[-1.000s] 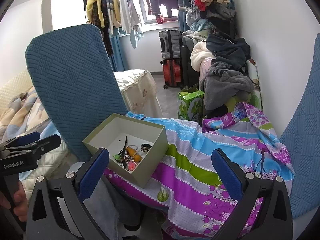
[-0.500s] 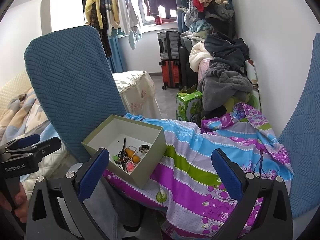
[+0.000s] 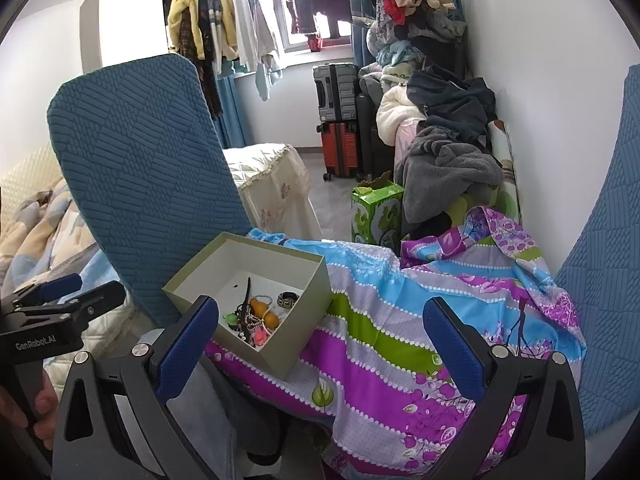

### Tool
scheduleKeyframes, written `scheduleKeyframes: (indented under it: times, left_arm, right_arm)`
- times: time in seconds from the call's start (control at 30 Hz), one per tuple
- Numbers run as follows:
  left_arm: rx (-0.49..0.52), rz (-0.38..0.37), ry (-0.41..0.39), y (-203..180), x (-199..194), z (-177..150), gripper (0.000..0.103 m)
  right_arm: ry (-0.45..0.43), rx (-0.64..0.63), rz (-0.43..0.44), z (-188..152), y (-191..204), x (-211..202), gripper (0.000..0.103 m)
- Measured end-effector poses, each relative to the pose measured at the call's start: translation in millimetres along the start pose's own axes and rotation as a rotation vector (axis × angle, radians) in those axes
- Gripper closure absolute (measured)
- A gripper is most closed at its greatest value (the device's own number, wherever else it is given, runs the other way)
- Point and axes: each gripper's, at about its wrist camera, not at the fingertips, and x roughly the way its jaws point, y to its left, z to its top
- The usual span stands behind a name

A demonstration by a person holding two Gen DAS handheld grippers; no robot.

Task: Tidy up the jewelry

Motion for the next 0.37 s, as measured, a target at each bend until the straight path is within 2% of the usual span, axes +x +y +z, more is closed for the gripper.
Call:
scheduleKeyframes:
  times: [0.37]
  left_arm:
    - [-0.001, 0.001, 0.007, 1.3, 1.8, -2.9, 0.0]
  right_arm:
    - [-0.011, 0.011, -0.018, 1.8, 0.5, -2.6, 0.0]
